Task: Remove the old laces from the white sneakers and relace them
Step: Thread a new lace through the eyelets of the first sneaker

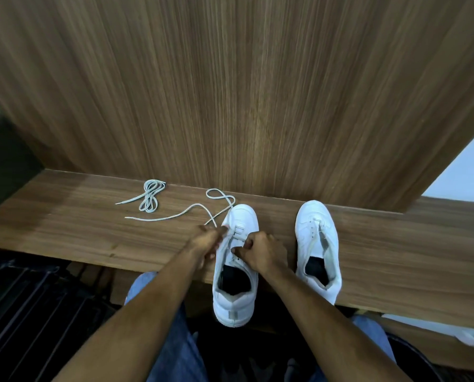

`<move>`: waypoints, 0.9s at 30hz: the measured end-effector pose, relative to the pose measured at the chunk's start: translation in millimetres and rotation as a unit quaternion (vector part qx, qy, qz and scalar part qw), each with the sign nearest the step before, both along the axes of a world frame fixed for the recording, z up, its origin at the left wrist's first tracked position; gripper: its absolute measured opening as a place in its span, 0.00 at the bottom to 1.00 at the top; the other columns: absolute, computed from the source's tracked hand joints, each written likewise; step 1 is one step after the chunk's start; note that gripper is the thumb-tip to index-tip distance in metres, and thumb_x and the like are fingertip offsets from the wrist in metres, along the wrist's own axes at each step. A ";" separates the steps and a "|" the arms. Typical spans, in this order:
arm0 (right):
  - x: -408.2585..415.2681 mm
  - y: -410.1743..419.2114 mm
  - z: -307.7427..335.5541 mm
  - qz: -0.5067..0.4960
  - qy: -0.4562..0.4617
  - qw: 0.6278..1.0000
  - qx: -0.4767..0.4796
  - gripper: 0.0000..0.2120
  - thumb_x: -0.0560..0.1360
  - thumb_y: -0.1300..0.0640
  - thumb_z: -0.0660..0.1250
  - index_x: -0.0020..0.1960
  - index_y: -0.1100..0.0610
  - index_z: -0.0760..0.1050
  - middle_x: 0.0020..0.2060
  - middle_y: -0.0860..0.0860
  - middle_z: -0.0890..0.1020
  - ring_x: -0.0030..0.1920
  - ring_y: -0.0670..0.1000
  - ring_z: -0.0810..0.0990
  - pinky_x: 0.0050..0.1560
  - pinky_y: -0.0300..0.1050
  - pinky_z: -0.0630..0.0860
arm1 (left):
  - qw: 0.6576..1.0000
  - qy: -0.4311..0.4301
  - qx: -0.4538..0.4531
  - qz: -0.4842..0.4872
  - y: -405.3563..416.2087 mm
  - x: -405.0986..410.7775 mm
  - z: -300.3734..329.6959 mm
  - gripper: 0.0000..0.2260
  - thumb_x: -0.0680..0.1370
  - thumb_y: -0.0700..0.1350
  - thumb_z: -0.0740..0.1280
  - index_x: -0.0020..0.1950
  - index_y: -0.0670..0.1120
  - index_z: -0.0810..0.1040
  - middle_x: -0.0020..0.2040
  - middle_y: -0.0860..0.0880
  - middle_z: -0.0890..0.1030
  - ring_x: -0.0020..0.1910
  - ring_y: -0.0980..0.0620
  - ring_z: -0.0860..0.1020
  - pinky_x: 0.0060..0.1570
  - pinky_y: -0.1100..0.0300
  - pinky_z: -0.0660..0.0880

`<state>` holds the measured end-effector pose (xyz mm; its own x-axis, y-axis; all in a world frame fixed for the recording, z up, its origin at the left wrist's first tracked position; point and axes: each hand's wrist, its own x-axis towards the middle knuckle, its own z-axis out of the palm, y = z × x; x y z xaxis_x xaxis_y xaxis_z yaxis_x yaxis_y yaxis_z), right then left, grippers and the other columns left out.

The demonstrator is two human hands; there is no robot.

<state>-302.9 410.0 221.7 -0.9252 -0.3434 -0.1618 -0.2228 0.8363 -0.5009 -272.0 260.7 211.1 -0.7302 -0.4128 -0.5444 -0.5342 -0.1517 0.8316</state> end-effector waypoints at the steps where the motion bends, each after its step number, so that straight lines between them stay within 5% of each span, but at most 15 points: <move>1: 0.4 0.0 0.9 -0.001 0.002 1.000 0.002 0.14 0.69 0.40 0.71 0.45 0.50 0.79 0.47 0.48 0.84 0.52 0.54 0.81 0.48 0.44 0.75 | 1.000 0.015 -0.017 0.008 4.8 0.9 -5.6 0.15 0.74 0.48 0.72 0.32 0.47 0.71 0.26 0.48 0.72 0.23 0.53 0.68 0.23 0.64 0.65; 7: 1.6 3.0 1.0 -0.006 0.002 1.000 0.001 0.15 0.69 0.39 0.72 0.45 0.50 0.79 0.48 0.49 0.84 0.53 0.54 0.81 0.49 0.45 0.74 | 0.974 0.028 -0.218 -0.062 2.4 -7.0 5.5 0.16 0.77 0.46 0.69 0.30 0.45 0.71 0.27 0.49 0.72 0.29 0.52 0.69 0.28 0.64 0.66; 10: 2.5 2.9 1.5 -0.003 0.009 1.000 0.000 0.15 0.69 0.39 0.72 0.46 0.50 0.80 0.48 0.48 0.84 0.52 0.53 0.81 0.49 0.45 0.74 | 0.989 0.114 -0.067 0.069 -8.8 -15.0 30.9 0.11 0.81 0.44 0.63 0.38 0.45 0.71 0.31 0.50 0.73 0.29 0.53 0.70 0.23 0.68 0.67; 12: 2.4 3.0 1.3 -0.005 0.006 1.000 -0.003 0.16 0.69 0.39 0.72 0.46 0.50 0.80 0.48 0.48 0.84 0.52 0.53 0.81 0.49 0.45 0.74 | 0.970 0.180 0.051 0.157 -22.0 -23.5 48.4 0.11 0.82 0.43 0.61 0.39 0.46 0.70 0.33 0.49 0.73 0.29 0.54 0.72 0.22 0.66 0.70; 18: 2.2 2.8 1.3 -0.008 0.001 1.000 -0.003 0.16 0.68 0.38 0.72 0.46 0.49 0.80 0.48 0.48 0.84 0.52 0.53 0.81 0.49 0.45 0.75 | 0.961 0.156 -0.035 0.225 -34.4 -30.7 32.4 0.06 0.78 0.40 0.66 0.45 0.47 0.70 0.43 0.45 0.78 0.40 0.49 0.78 0.30 0.66 0.75; 22: 2.7 3.6 -0.4 -0.007 0.007 1.000 0.000 0.15 0.68 0.39 0.72 0.46 0.49 0.80 0.47 0.48 0.84 0.51 0.53 0.81 0.50 0.45 0.76 | 0.969 0.035 -0.221 0.106 -35.4 -32.7 -4.2 0.08 0.69 0.53 0.72 0.37 0.52 0.76 0.50 0.46 0.82 0.52 0.43 0.80 0.58 0.53 0.76; 25: 3.3 3.9 -0.6 -0.007 0.008 1.000 0.001 0.15 0.69 0.40 0.72 0.47 0.50 0.81 0.48 0.48 0.84 0.51 0.54 0.81 0.49 0.44 0.75 | 0.961 -0.020 -0.276 -0.025 -13.2 -30.3 -7.1 0.14 0.63 0.64 0.68 0.32 0.54 0.78 0.41 0.49 0.83 0.46 0.46 0.79 0.53 0.53 0.77; 27: 3.5 4.2 -1.0 -0.003 0.007 1.000 0.004 0.15 0.70 0.40 0.71 0.47 0.51 0.80 0.48 0.49 0.84 0.51 0.55 0.82 0.48 0.45 0.74 | 0.956 -0.025 -0.288 -0.061 0.7 -31.0 -4.4 0.15 0.65 0.59 0.72 0.32 0.49 0.74 0.39 0.49 0.81 0.42 0.47 0.79 0.48 0.55 0.77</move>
